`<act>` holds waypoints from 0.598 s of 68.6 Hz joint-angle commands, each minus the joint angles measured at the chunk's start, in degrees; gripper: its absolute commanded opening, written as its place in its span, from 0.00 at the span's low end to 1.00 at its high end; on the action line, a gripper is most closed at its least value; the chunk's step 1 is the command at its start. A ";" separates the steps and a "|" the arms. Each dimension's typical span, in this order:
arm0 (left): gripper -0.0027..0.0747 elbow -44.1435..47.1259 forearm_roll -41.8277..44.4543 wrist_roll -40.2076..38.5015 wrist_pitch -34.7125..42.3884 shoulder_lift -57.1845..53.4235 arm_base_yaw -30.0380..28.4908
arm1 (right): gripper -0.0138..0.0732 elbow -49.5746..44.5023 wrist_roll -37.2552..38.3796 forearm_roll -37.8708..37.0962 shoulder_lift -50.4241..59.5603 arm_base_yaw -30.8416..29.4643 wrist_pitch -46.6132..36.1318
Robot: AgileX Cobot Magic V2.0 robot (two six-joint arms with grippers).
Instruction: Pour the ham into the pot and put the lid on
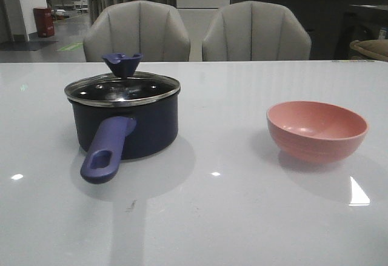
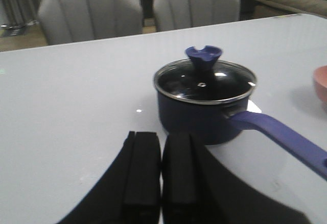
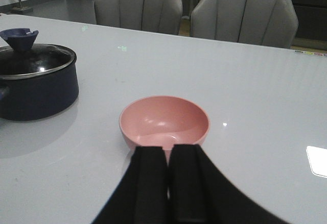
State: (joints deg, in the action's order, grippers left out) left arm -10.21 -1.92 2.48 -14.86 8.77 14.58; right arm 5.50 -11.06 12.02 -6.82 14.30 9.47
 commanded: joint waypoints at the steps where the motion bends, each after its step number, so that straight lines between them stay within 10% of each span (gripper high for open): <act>1: 0.21 1.92 -0.01 -2.12 10.41 -1.33 -5.26 | 0.33 1.66 -0.15 0.24 -0.60 0.13 -4.39; 41: 0.21 11.67 0.07 -4.20 16.05 -10.08 -16.52 | 0.33 1.66 -0.15 0.24 -0.55 0.13 -4.39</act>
State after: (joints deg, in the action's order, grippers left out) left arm 0.28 -1.88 -1.09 -3.66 -0.24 -2.09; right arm 5.50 -11.06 12.02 -6.78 14.30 9.47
